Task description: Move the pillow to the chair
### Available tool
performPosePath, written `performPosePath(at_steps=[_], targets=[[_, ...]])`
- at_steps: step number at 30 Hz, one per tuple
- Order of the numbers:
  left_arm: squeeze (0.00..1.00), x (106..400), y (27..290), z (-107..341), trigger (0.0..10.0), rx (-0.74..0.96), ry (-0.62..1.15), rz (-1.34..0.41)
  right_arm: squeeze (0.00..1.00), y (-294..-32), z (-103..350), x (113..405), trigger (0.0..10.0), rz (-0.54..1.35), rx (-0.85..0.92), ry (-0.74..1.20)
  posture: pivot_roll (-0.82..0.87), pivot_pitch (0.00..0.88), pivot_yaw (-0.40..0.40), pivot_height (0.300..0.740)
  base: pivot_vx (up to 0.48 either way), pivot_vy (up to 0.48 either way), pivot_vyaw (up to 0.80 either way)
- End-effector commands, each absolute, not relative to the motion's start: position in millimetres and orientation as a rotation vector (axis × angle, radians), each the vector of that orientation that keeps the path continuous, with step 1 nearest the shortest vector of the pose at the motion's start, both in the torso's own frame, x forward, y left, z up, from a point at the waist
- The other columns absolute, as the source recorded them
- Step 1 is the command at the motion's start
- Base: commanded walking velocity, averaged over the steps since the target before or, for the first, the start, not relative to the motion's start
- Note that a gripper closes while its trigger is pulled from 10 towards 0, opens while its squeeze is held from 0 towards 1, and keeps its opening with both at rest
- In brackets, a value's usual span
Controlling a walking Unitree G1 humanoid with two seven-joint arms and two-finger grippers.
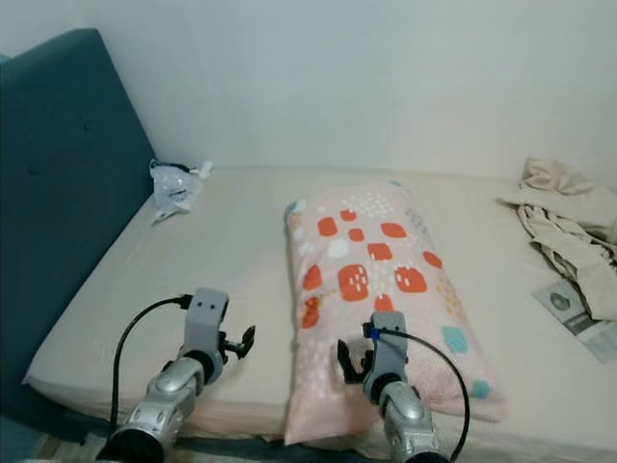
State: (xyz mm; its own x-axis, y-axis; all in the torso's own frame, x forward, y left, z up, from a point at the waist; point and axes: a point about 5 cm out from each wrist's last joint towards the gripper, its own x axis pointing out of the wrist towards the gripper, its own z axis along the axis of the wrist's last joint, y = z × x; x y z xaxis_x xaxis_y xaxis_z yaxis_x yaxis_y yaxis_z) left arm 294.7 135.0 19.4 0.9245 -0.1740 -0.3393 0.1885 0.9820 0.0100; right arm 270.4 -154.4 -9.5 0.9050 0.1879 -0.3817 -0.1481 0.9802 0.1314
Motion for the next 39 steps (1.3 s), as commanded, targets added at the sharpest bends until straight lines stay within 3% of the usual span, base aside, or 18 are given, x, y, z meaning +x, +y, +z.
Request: performPosePath(at_steps=[1, 10, 17, 23, 30, 32, 34, 39], targets=[[0.00, 294, 134, 18, 10.0, 0.051, 0.353, -0.195, 0.00, -153, -13, 268, 10.0, 0.173, 0.111, 0.428, -0.05, 0.058, 0.051, 0.740, 0.000, 0.000, 0.00], [0.00, 289, 136, 7, 10.0, 0.126, 0.406, -0.191, 0.00, -156, -15, 266, 10.0, 0.161, 0.105, 0.438, -0.05, 0.060, 0.053, 0.740, 0.000, 0.000, 0.00], [0.01, 291, 161, 8, 10.0, 0.088, 0.412, -0.039, 0.00, -158, -16, 265, 10.0, 0.142, 0.021, 0.433, -0.04, 0.054, 0.017, 0.740, 0.000, 0.000, 0.00], [0.00, 261, 192, -27, 10.0, 0.231, 0.660, 0.029, 0.00, -157, -29, 255, 10.0, 0.197, -0.085, 0.519, -0.02, 0.041, 0.032, 0.740, 0.000, 0.000, 0.00], [0.01, 253, 207, -27, 10.0, 0.122, 0.627, 0.109, 0.00, -147, -28, 255, 10.0, 0.247, -0.130, 0.505, -0.02, 0.054, -0.024, 0.740, 0.000, 0.000, 0.00], [0.00, 251, 209, -28, 10.0, 0.092, 0.625, 0.130, 0.00, -141, -26, 255, 10.0, 0.320, -0.212, 0.474, -0.02, 0.049, -0.044, 0.740, 0.000, 0.000, 0.00], [0.00, 243, 196, -32, 10.0, 0.052, 0.597, 0.147, 0.00, -142, -15, 262, 10.0, 0.404, -0.331, 0.388, 0.00, 0.059, -0.120, 0.740, 0.000, 0.000, 0.00], [0.00, 251, 185, -16, 10.0, 0.034, 0.450, 0.135, 0.00, -144, 5, 280, 10.0, 0.355, -0.274, 0.300, -0.02, 0.095, -0.130, 0.740, 0.000, 0.000, 0.00]])
